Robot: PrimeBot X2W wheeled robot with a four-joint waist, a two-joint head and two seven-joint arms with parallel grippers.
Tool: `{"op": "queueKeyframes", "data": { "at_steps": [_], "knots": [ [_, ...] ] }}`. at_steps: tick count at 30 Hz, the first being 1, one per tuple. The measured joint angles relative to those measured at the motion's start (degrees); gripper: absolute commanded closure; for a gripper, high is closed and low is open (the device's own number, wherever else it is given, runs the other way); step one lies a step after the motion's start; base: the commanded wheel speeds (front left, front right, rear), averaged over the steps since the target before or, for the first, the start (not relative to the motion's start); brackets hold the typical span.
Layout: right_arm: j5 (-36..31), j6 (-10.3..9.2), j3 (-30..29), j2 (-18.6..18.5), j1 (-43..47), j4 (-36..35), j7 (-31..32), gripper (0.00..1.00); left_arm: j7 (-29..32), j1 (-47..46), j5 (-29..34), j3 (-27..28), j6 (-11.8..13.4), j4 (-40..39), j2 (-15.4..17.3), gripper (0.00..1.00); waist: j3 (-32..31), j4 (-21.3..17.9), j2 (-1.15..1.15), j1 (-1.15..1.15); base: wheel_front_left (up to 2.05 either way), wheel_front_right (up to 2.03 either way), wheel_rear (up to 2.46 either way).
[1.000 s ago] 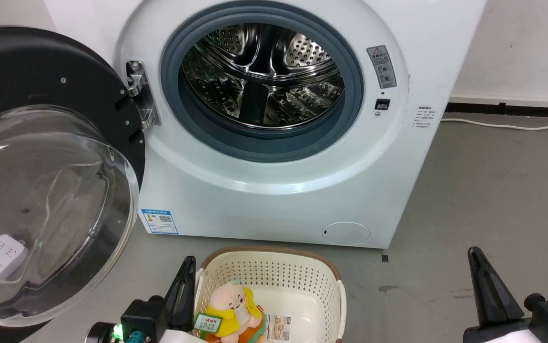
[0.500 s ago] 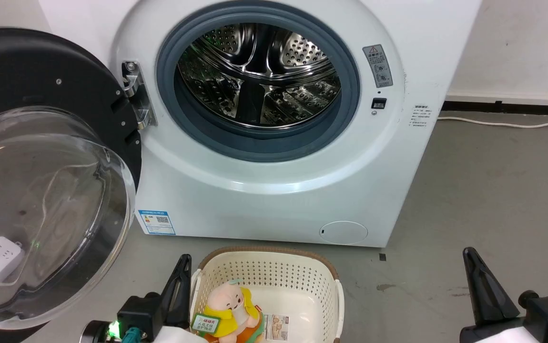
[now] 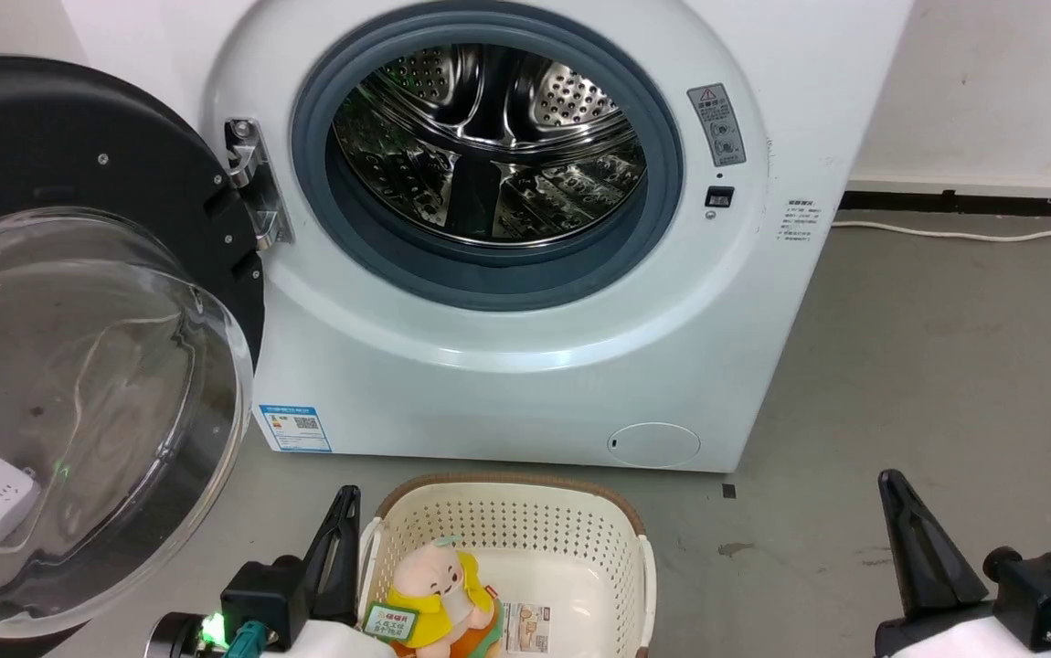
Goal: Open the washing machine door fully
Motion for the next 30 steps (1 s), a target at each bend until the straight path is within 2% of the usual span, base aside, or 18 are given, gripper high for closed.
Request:
{"op": "queueKeyframes", "data": {
  "at_steps": [30],
  "knots": [
    [-1.5,0.0,1.1,0.0,-1.4,0.0,3.9,1.0,3.7,-0.4,1.6,2.2,-0.3,-1.8,-0.1,1.0,0.2,-1.2,0.0,0.0,0.0,0.0,0.0]
  ]
}}
